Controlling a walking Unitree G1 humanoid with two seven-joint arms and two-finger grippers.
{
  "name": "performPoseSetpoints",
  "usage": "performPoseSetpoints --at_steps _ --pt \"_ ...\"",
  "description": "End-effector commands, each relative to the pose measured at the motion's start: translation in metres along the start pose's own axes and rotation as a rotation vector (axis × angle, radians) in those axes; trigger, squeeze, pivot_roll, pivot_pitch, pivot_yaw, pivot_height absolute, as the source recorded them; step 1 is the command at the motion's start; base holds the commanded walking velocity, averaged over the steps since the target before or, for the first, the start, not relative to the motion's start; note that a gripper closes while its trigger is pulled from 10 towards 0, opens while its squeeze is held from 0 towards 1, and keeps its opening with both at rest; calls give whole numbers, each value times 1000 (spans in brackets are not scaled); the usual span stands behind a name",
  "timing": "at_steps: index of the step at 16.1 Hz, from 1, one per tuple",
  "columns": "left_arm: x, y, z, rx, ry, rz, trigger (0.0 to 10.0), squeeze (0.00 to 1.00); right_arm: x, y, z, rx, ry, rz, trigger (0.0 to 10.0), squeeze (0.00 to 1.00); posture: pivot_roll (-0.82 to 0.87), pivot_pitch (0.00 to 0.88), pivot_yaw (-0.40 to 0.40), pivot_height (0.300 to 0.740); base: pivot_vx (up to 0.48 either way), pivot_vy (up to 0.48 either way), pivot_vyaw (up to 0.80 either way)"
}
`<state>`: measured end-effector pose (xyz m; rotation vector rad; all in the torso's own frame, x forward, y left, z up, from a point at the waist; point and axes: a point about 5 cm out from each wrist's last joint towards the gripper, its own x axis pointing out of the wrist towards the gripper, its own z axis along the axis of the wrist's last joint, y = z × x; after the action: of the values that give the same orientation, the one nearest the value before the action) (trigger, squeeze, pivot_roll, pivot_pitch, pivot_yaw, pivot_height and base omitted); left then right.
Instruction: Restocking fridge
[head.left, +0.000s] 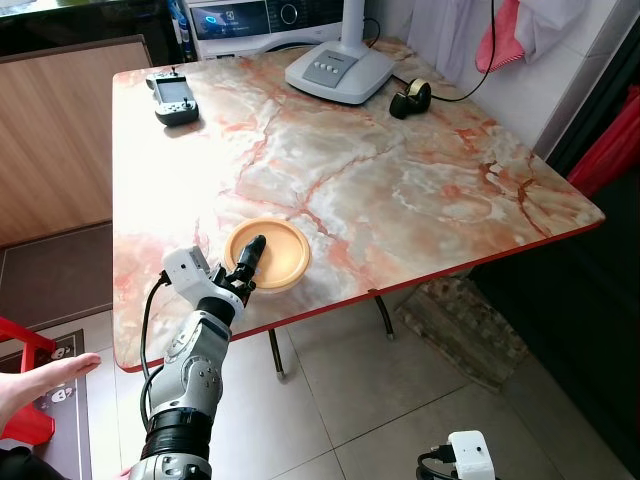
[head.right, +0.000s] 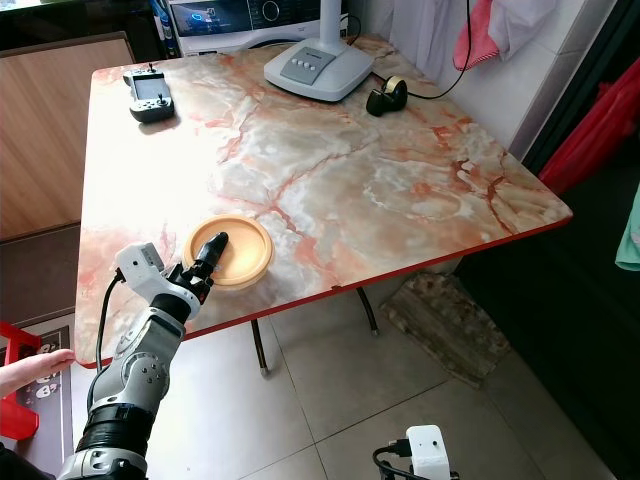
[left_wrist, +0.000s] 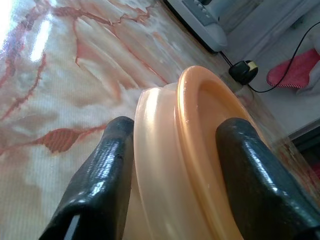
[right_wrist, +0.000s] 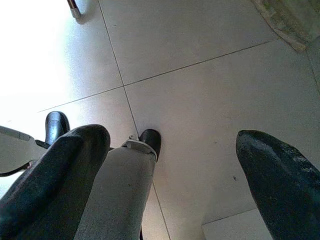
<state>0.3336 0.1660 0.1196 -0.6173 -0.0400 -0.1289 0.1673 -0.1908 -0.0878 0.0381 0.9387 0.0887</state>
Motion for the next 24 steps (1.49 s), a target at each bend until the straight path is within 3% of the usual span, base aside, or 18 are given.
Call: performPoseSetpoints --at_steps 1,12,16,21,23,24 --pt "-3 4 -4 2 20 22 0 0 -1 -3 -3 8 10 -8 10000 0 -11 126 -62 740 0 0 0" --pt "-7 2 5 35 -19 31 0 0 -1 -3 -3 7 12 -2 10000 0 -5 126 -64 740 0 0 0" --pt "-11 -13 25 30 -80 -16 0 0 -1 -3 -4 11 12 -3 10000 0 -3 128 -61 740 0 0 0" --pt "-15 -17 34 26 -108 -26 0 0 -1 -2 -4 14 10 1 10000 0 -1 129 -58 740 0 0 0" --pt "-18 -22 42 94 -134 -24 0 0 -2 -2 -5 16 11 -2 10000 0 -7 118 -51 740 0 0 0" --pt "-22 -26 50 242 -165 -6 0 0 -2 -3 -5 17 12 -4 10000 0 -5 115 -47 740 0 0 0"
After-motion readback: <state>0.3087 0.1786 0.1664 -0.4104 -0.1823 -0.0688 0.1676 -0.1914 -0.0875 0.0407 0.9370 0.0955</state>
